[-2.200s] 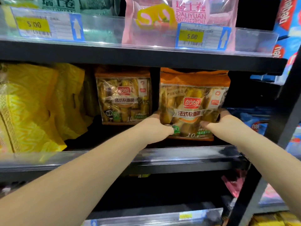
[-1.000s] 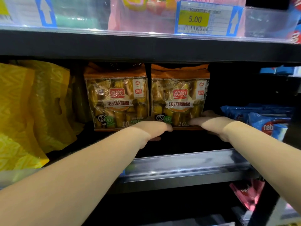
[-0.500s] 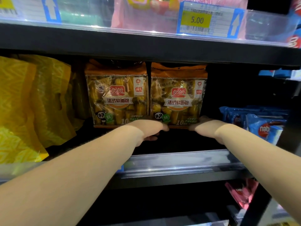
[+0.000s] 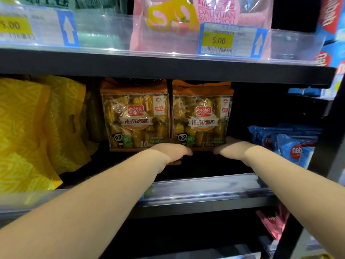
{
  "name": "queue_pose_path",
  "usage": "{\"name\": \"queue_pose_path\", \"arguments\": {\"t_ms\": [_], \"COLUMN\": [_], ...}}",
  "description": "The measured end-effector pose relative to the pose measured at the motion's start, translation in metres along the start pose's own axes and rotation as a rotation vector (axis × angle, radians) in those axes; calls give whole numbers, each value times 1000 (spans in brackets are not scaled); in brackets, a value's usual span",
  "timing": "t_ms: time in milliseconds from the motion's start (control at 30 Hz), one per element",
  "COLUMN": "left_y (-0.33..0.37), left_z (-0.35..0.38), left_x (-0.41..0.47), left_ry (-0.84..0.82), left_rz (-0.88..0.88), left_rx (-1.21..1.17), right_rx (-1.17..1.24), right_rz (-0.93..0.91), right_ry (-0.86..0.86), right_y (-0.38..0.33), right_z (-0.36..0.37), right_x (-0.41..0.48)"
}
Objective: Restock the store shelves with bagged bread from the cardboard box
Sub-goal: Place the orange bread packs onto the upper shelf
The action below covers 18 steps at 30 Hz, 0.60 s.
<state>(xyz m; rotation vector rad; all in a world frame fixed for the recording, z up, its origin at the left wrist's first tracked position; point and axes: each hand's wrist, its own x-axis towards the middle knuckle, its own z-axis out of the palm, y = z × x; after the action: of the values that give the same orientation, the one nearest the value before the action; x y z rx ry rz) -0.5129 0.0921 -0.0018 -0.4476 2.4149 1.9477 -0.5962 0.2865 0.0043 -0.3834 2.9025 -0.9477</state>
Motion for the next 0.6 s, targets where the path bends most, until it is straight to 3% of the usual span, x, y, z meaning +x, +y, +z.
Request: {"name": "queue_pose_path", "arguments": {"t_ms": [433,600], "left_y": [5,15], "left_z": [2,-9], "left_x": [-10,-37], "left_ry": [1,-33], "left_rz": [-24,-63], "left_rx": [4,50], "right_rx": [-8,-176], "right_rz": [44,12], "right_ry": [24,85], "right_y": [4,-7], "right_z": [-2,-9], "right_x": [-3,-25]}}
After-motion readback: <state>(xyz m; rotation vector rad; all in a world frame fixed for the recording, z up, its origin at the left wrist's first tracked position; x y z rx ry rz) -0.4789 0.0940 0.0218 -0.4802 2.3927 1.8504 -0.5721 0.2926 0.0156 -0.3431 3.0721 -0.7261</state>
